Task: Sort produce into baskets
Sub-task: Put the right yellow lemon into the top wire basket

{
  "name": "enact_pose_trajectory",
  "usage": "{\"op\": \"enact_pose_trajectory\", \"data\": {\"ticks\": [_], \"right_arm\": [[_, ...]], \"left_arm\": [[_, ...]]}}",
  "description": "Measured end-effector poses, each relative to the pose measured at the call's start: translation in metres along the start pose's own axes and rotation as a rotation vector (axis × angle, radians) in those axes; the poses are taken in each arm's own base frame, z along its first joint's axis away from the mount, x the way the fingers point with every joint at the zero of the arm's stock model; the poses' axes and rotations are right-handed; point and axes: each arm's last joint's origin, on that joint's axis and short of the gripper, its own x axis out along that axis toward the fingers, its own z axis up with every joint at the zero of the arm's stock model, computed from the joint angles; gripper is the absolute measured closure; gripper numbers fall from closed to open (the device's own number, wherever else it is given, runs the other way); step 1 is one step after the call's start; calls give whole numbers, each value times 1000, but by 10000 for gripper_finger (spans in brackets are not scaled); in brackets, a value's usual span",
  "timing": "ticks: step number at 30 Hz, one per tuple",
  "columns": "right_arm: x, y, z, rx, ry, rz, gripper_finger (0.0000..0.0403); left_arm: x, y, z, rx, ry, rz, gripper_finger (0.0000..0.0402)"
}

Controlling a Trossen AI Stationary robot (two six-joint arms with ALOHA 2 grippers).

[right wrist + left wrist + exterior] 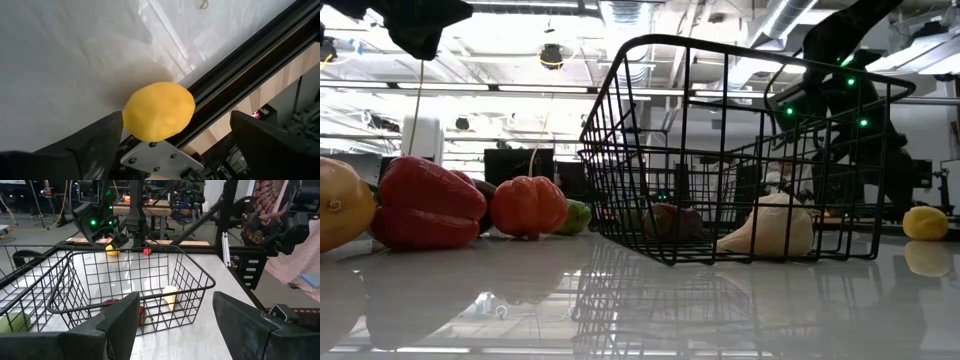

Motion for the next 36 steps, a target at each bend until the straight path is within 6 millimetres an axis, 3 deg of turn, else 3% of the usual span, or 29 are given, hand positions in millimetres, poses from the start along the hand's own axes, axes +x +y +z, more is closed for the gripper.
{"op": "enact_pose_trajectory", "data": {"ticks": [11,21,31,36], "right_arm": [[10,5,5,-17,45,-11,15],[34,14,22,-61,211,-38,18],[57,22,33,-100,350,-63,89],[57,27,36,-112,361,-81,116]], "left_arm": [[0,0,0,-2,1,0,163],[0,0,0,0,3,0,163],[0,0,-1,3,6,1,163],[0,0,-1,3,7,1,163]]}}
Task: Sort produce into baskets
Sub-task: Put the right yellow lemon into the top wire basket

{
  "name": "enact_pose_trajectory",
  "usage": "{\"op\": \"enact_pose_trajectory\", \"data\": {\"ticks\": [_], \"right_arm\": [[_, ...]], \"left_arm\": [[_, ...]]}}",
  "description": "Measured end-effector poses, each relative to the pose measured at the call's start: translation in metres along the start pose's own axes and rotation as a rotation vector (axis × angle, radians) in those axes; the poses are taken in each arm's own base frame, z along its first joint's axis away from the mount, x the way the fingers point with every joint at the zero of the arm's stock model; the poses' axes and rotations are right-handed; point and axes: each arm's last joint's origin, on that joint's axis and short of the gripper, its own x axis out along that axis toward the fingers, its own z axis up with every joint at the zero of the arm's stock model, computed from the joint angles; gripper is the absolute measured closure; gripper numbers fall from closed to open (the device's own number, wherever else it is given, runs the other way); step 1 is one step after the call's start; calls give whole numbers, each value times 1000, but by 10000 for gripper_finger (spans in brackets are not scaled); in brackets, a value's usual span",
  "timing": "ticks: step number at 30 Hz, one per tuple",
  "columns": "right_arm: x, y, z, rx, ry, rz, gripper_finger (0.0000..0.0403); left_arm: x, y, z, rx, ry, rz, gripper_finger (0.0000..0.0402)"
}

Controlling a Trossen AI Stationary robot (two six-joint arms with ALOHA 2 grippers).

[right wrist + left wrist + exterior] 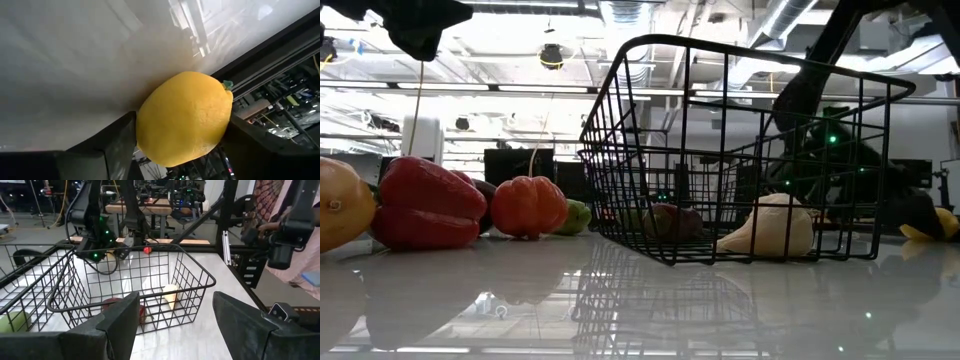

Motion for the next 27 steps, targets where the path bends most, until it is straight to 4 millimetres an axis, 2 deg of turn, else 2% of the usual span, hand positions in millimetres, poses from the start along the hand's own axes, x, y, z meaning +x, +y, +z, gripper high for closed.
{"op": "enact_pose_trajectory", "data": {"ticks": [5,12,18,27], "right_arm": [[-15,2,-4,28,-46,9,117],[-41,1,-26,68,-53,8,117],[-59,-8,-44,112,-86,10,117],[-95,-12,-67,140,-309,162,117]], "left_arm": [[0,0,-1,9,6,1,163],[0,0,-1,2,6,1,163],[0,0,-1,-7,5,1,163],[0,0,-1,-1,5,1,163]]}}
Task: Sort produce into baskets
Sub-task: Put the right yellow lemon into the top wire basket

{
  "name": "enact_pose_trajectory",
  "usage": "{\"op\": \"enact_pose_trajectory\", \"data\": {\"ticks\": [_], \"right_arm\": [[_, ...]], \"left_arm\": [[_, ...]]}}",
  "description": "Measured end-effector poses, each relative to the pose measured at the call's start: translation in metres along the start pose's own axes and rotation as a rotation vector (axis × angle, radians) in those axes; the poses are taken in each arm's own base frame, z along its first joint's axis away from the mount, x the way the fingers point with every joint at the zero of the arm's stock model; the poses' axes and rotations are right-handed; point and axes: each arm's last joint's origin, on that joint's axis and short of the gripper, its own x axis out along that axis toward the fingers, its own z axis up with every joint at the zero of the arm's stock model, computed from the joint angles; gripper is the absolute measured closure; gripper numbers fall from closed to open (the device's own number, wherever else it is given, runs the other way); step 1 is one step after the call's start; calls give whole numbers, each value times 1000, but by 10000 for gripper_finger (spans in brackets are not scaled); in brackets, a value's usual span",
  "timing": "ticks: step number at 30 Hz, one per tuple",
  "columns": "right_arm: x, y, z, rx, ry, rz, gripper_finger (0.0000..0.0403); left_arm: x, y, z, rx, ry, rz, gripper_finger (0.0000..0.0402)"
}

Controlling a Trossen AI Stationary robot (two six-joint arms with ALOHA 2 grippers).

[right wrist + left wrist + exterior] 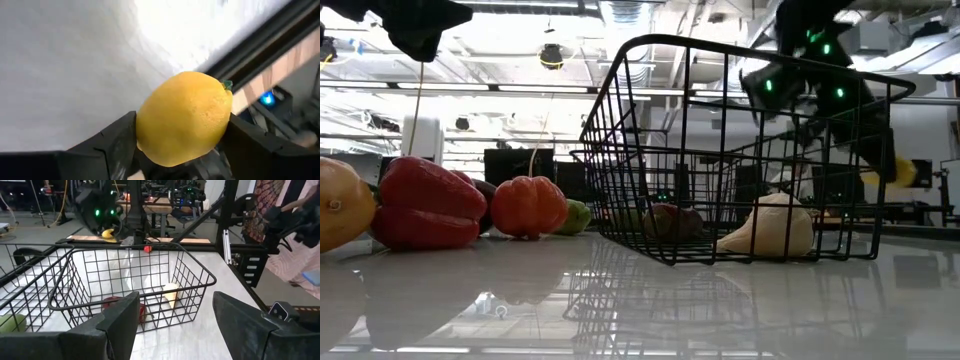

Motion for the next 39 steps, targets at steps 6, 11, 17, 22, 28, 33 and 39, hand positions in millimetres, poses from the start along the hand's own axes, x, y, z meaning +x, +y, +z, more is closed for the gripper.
{"op": "enact_pose_trajectory", "data": {"ticks": [6,11,17,22,28,33,39], "right_arm": [[-36,9,-10,-5,-174,116,117],[-67,18,-11,-22,-443,218,117],[-99,22,5,35,-853,155,117],[-116,20,18,45,-1053,116,117],[-132,16,29,42,-1229,127,117],[-132,10,34,55,-1236,142,116],[-129,6,36,28,-1203,193,115]], "left_arm": [[0,0,0,0,0,0,163],[0,0,0,0,0,0,163],[0,0,3,-16,-24,4,163],[0,0,3,-11,-23,4,163],[0,0,2,-2,-22,5,163],[0,0,2,-5,-21,4,163],[0,0,2,-5,-21,5,163]]}}
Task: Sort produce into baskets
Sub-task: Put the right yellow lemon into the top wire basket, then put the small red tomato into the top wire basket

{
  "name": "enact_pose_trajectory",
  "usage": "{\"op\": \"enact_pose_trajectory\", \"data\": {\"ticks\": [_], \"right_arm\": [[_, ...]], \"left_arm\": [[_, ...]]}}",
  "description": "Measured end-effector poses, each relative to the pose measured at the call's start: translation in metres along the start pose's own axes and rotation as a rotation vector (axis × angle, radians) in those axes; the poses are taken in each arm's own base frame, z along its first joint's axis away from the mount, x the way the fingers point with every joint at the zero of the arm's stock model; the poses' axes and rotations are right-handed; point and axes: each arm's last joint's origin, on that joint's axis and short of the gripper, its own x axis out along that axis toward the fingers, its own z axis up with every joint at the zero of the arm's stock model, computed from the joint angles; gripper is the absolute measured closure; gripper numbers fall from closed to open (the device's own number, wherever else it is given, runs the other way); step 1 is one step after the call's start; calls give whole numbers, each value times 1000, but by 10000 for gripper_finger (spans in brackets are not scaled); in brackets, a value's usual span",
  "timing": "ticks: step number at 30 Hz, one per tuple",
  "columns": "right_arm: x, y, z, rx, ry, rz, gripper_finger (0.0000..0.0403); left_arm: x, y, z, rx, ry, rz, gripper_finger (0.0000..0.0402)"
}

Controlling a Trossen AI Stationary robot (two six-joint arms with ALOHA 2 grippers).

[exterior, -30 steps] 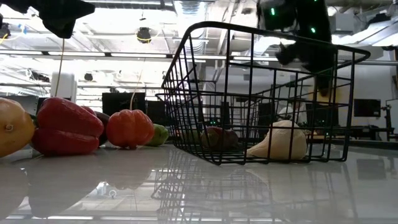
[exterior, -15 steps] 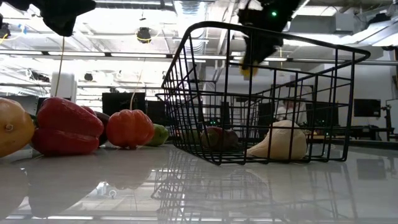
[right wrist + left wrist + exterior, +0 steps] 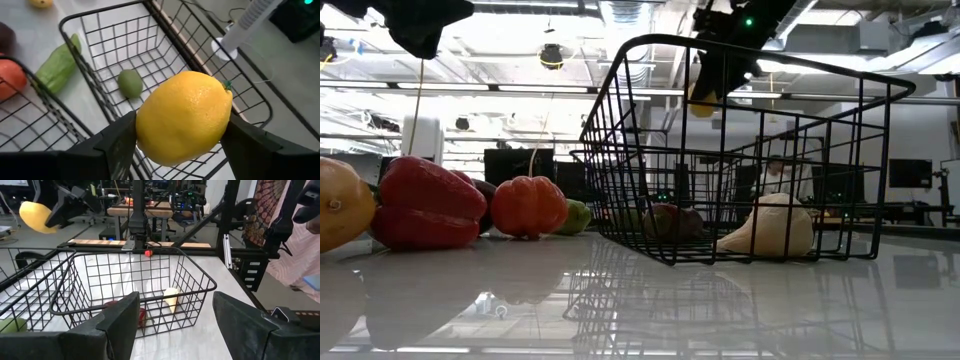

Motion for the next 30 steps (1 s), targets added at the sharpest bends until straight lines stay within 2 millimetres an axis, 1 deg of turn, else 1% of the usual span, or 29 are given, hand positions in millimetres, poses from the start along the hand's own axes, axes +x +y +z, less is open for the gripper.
{"op": "enact_pose_trajectory", "data": {"ticks": [3,9,10,12,14,18,24,27,30], "right_arm": [[1,-2,0,6,3,14,98],[4,-8,2,32,1,20,19],[4,-8,2,44,2,19,12],[4,-8,1,70,9,19,10],[3,-6,-3,73,47,22,19],[-10,6,-19,36,172,29,32],[-35,25,-51,7,417,5,35],[-42,36,-74,-9,530,-27,35],[-47,46,-103,-22,668,-50,35]], "left_arm": [[0,0,0,-1,0,0,163],[0,0,0,-1,0,0,163],[0,0,0,-2,0,0,163],[0,0,0,-2,0,0,163],[0,0,0,-3,2,0,163],[0,0,-2,-21,17,6,163],[0,2,-3,-13,20,39,163],[0,2,-3,-21,20,39,163],[0,2,-3,-31,20,40,163]]}}
